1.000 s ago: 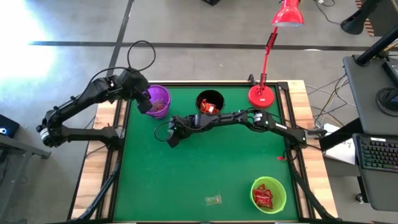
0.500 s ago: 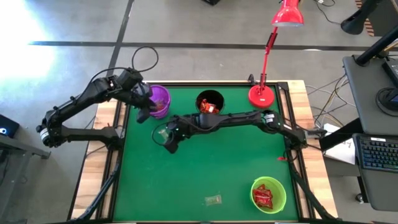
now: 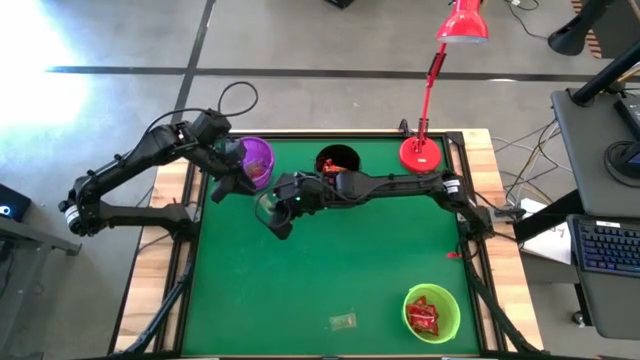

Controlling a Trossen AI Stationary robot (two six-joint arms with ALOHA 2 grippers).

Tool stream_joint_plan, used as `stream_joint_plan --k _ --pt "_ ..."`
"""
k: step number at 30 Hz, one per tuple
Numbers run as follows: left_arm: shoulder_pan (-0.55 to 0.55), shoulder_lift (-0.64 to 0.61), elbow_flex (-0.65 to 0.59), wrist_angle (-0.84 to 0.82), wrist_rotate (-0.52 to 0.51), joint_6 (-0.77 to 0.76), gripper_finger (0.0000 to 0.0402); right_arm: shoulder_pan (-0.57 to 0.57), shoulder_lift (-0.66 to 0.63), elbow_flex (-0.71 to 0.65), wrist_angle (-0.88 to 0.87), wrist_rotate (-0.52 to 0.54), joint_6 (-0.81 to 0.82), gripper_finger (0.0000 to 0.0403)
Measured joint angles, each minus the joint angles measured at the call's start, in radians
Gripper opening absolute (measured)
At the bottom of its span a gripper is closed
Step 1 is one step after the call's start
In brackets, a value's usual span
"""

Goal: Sort candy
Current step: Put the green gummy into the violet bucket

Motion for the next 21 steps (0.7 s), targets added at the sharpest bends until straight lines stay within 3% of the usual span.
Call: stream_joint_plan --k 12,21 --pt "-0.002 0.032 0.0 0.058 0.008 -0.06 0.0114 0.003 -0.037 0.0 -0.004 0.049 -0.034 0.0011" --pt "-0.003 0.098 0.0 0.106 0.146 -0.053 0.0114 0.002 -0.038 0.0 -0.025 0.051 -0.049 0.0011"
